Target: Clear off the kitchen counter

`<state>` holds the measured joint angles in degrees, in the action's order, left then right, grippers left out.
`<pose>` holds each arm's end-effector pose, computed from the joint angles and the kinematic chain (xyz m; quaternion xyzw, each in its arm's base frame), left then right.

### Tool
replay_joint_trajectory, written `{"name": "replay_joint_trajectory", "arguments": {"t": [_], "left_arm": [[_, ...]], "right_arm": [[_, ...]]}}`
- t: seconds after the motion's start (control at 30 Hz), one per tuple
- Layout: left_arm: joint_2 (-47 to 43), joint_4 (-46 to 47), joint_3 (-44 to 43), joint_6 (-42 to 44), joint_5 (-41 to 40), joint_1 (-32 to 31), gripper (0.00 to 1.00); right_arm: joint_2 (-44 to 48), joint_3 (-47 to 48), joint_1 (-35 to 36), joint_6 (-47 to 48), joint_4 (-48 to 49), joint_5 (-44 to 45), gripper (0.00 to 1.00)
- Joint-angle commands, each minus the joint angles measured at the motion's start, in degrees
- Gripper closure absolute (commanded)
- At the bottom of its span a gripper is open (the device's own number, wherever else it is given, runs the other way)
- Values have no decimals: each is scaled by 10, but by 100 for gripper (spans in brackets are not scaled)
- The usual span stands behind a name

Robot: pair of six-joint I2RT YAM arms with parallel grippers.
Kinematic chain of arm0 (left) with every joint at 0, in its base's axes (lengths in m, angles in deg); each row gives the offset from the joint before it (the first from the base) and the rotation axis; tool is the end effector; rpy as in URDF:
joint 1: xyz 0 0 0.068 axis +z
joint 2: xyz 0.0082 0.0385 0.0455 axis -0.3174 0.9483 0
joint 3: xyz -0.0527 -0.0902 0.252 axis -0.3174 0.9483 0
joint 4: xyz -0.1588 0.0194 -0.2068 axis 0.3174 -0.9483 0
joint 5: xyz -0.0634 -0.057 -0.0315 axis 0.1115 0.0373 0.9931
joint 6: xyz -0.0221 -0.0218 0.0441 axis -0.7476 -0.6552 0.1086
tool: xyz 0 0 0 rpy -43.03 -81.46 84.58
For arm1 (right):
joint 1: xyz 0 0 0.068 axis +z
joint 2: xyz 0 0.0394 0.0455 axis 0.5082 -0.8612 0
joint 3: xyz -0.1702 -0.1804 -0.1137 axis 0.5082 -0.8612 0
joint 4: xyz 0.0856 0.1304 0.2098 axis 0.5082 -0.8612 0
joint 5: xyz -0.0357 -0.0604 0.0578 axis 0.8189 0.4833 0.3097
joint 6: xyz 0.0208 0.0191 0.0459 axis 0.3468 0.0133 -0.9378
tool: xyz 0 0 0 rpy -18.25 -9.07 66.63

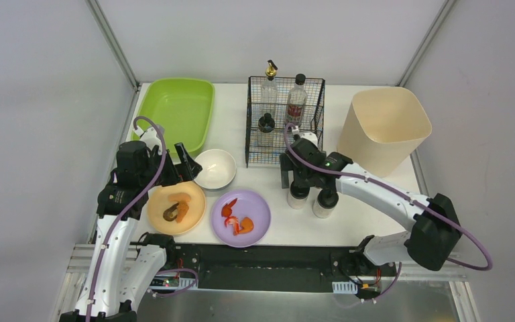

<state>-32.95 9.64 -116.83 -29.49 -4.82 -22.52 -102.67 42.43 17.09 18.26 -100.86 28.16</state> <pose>0.1406 -0.0208 0.3386 -0.0455 0.8465 -0.2402 0.4730 0.1956 0.1975 0.2675 -0.1907 0.9178 0.0397 0.3461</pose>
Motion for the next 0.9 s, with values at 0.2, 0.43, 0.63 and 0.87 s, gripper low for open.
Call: {"name": "replay_joint_trajectory", "arguments": {"t": [0.2,0.43,0.63,0.87], "left_arm": [[-5,13,4,0,9,6,0],[-4,13,3,0,9,6,0],[-3,13,3,0,10,6,0],[-2,13,4,0,9,6,0]], "right_arm": [[-27,-26,2,-25,20,-21,3],[-21,-41,8,-26,4,-26,9],[-9,-50,14,-28,-1,-36,20],[2,-30,24,-30,-8,-22,46]]}}
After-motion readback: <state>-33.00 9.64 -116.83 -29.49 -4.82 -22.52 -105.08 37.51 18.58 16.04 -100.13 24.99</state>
